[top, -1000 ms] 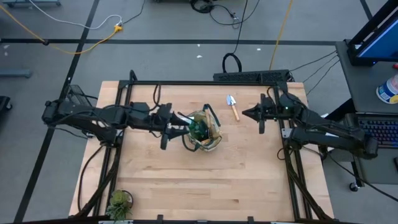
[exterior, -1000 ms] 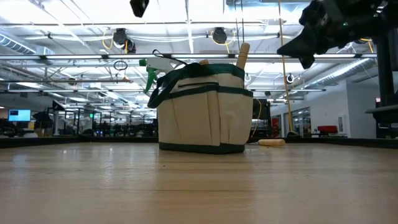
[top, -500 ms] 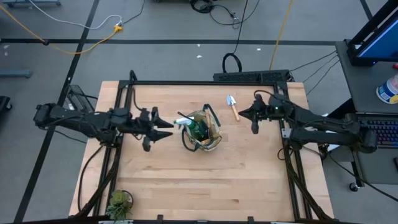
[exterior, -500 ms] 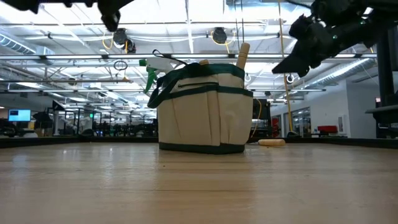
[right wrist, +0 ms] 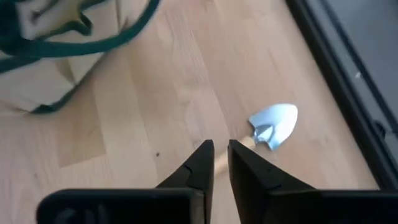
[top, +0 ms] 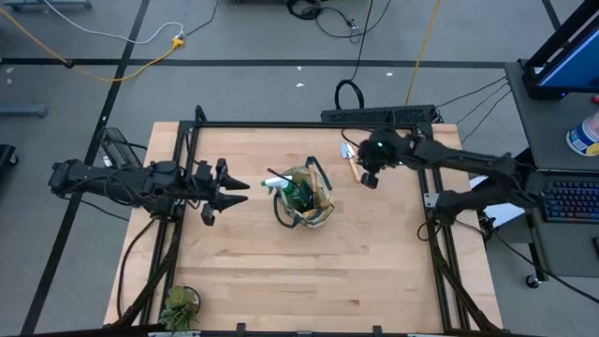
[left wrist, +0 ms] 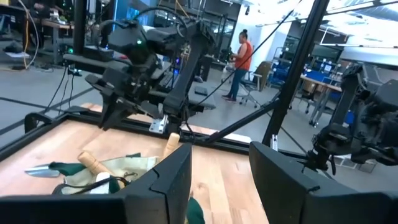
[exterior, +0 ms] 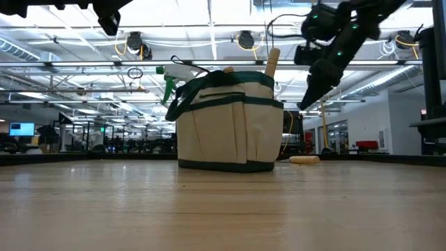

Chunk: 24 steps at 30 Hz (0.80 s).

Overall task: Pick & Place Garden tools in Gardening bag
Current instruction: Put the trowel into the gardening bag

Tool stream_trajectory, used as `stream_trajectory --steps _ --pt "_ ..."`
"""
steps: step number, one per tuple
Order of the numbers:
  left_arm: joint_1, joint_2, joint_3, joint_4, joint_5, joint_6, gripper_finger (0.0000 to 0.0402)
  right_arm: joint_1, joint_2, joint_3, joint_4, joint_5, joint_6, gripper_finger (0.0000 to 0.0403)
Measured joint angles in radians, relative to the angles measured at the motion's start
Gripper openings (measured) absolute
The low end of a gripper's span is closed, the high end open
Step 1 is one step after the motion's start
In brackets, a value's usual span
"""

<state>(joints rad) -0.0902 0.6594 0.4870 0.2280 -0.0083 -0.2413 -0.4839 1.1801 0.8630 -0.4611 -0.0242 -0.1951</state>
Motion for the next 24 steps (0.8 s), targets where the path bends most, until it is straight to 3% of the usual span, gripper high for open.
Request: stream_trajectory --steps 7,18,24 --pt "0.0 -0.008 0.0 -0.025 0.0 -0.002 0.0166 -0.021 0.123 0.088 -0.064 -0.003 0.115 0.0084" --pt "0.008 -0.008 0.0 -0.025 0.0 0.002 0.0166 -0.019 0.145 0.087 -0.119 -0.003 0.337 0.0182" --pt "0.033 -0.008 0.0 -0.026 -0.001 0.003 0.0166 -0.019 0.192 0.08 -0.125 -0.003 0.425 0.0207"
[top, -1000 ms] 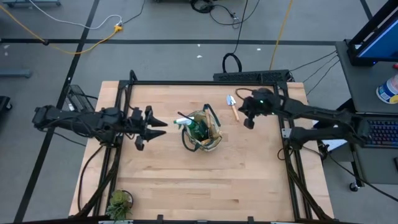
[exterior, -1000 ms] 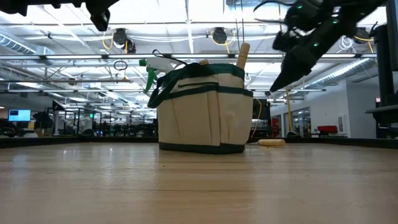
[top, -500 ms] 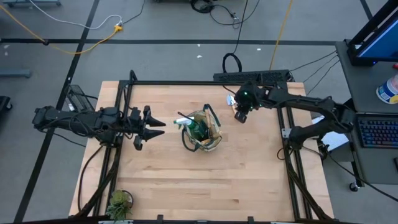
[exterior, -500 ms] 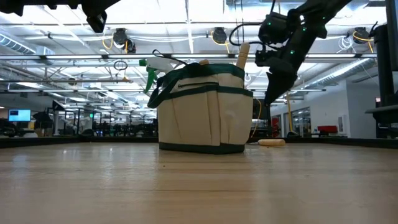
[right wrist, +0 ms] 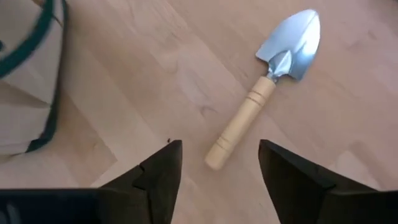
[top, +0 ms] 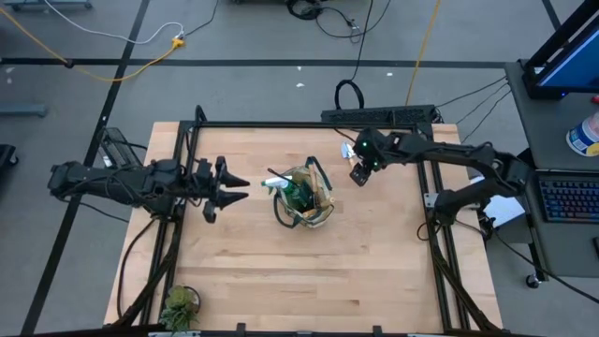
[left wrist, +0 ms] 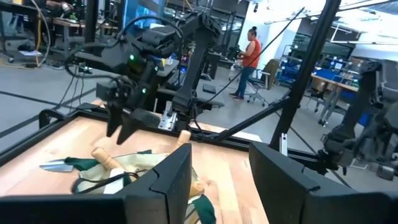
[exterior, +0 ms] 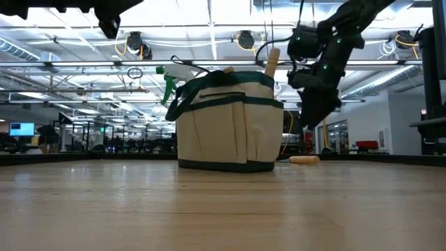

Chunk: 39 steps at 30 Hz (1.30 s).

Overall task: Pick & Place Garden tools in Gardening bag
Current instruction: Put the trowel into the gardening bag

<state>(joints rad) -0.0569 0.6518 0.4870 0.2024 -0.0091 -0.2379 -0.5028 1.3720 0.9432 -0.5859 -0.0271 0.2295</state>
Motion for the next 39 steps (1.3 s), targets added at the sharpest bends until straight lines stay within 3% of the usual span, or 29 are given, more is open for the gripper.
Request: stream_trajectory --steps 12,19,39 --pt "0.017 0.0 0.0 -0.001 0.007 -0.003 0.0166 0.001 0.157 -0.001 0.039 0.008 0.058 0.0208" --pt "0.017 0.0 0.0 -0.011 0.008 -0.002 0.0166 0.0 0.179 -0.001 0.053 0.104 0.076 0.0204" --pt "0.017 0.0 0.0 -0.029 0.01 -0.031 0.0166 0.027 0.349 0.004 0.074 0.08 0.159 0.0188"
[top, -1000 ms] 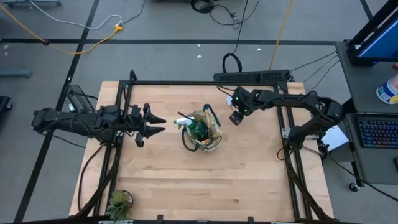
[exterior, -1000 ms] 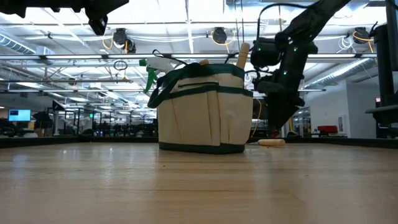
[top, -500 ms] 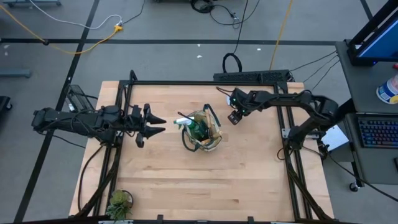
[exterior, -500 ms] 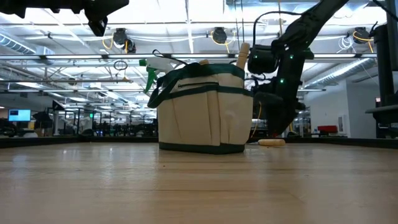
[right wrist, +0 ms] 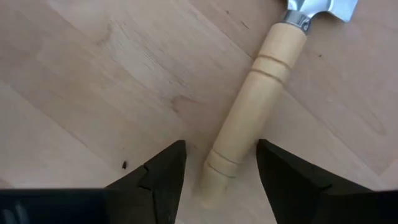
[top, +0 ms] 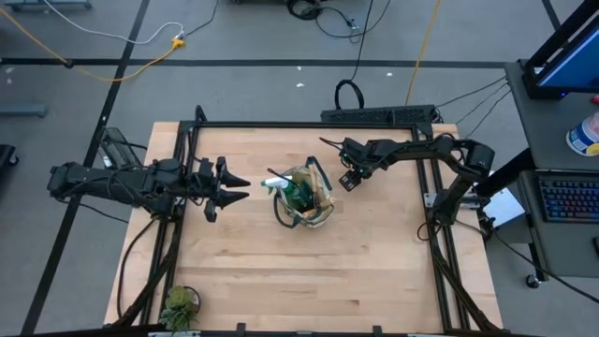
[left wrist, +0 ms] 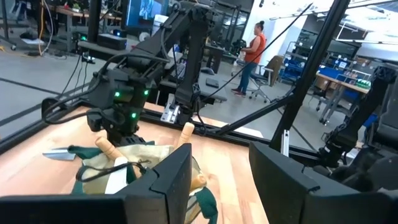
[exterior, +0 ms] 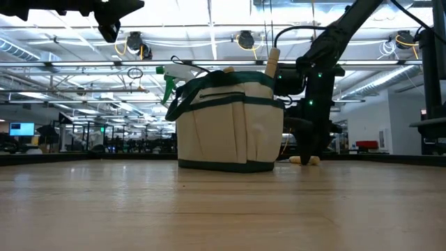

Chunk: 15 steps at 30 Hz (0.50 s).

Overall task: Pick & Place Garden tools in Gardening bag
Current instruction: Put the trowel into the gardening bag

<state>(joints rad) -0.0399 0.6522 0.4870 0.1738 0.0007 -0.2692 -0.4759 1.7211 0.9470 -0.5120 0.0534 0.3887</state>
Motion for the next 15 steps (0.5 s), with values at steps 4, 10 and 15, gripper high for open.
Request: stream_trajectory --steps 4,10,15 --pt "0.0 0.0 0.0 -0.024 0.001 -0.014 0.0166 0.0 0.0 -0.001 -0.012 -0.002 0.005 0.0166" --pt "0.0 0.0 0.0 -0.024 0.001 -0.017 0.0166 0.0 -0.018 -0.002 -0.056 0.0 0.033 0.0123" --pt "0.0 0.0 0.0 -0.023 -0.001 -0.02 0.0166 -0.001 -0.036 -0.003 -0.094 0.003 0.034 0.008"
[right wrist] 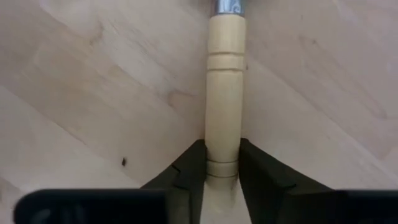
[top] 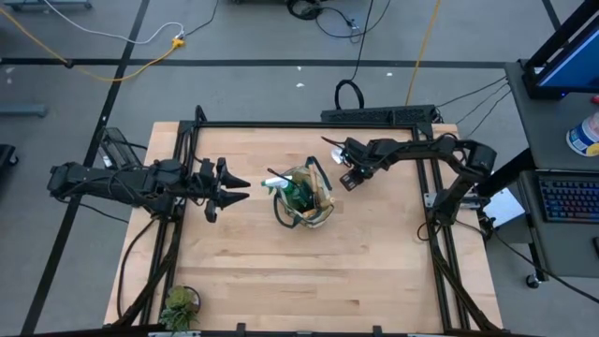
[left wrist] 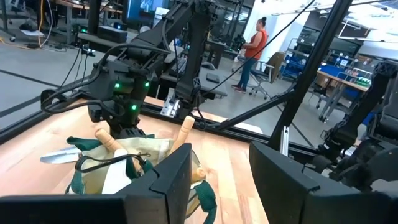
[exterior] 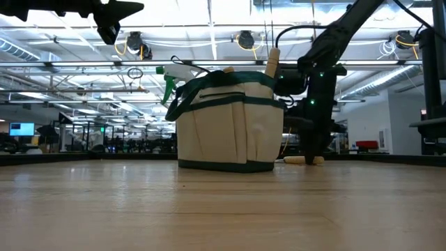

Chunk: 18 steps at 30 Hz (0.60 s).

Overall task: Pick & Place Garden tools in Gardening bag
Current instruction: Put the trowel into the gardening bag

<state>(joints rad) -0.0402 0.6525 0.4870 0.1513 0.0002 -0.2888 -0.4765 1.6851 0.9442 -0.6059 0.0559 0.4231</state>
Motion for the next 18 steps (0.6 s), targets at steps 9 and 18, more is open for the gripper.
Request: stream_trajectory --steps 9,18 --pt "0.0 0.0 0.0 0.007 -0.001 -0.008 0.0166 0.001 -0.141 -0.006 -0.032 0.046 0.011 0.0059" --pt "0.0 0.001 0.0 0.125 -0.001 0.009 0.0166 0.001 -0.39 -0.004 0.012 0.137 0.017 0.0059"
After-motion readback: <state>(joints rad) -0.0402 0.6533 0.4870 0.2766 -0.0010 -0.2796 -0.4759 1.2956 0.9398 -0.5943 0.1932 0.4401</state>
